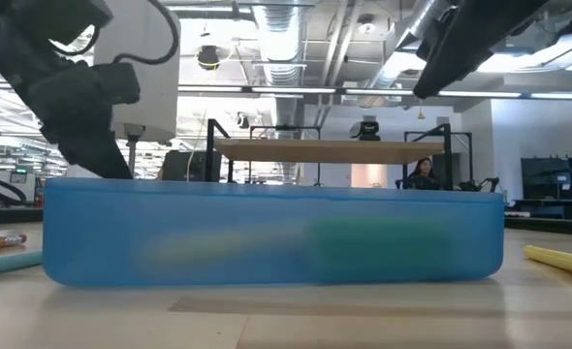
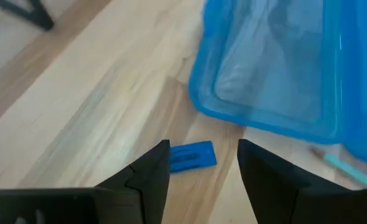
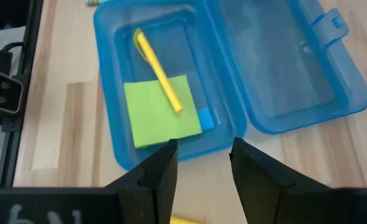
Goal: Pack school essentials
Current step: Put the blue eraser into the blue supply box, then put the black scissors into the blue supply box
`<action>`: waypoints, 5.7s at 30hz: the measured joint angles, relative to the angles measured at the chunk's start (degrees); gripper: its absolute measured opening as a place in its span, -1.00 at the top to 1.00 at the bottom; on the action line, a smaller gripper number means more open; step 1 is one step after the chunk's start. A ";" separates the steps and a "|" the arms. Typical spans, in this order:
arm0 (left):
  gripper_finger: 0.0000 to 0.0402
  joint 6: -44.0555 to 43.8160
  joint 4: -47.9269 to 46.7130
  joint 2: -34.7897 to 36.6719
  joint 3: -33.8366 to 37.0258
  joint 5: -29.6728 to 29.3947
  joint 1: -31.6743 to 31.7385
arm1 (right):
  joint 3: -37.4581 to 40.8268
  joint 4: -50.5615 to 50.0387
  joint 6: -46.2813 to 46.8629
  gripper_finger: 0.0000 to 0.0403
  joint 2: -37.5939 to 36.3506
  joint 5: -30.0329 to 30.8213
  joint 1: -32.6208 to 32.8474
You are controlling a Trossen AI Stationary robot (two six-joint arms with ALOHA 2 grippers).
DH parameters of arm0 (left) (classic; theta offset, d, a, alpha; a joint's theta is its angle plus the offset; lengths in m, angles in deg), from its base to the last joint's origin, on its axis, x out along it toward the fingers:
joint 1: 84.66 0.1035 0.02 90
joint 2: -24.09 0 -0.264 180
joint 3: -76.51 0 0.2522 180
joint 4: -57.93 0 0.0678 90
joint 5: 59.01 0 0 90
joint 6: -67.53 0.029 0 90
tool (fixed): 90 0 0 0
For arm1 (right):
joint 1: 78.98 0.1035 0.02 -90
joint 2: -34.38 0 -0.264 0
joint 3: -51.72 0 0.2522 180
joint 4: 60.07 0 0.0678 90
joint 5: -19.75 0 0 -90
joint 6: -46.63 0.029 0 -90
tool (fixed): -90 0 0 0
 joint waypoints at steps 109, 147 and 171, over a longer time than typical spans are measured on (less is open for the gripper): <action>1.00 5.64 -3.82 -10.87 -6.52 13.64 9.72 | 0.02 0.09 -1.03 0.20 0.04 -0.20 -1.53; 0.97 3.71 39.54 -31.36 -13.08 16.49 -13.28 | 0.02 -0.88 -1.51 0.20 0.04 -0.29 -2.67; 0.48 23.66 35.33 -23.40 -20.22 4.31 -14.05 | -0.02 -7.41 13.51 0.20 0.18 -7.45 7.23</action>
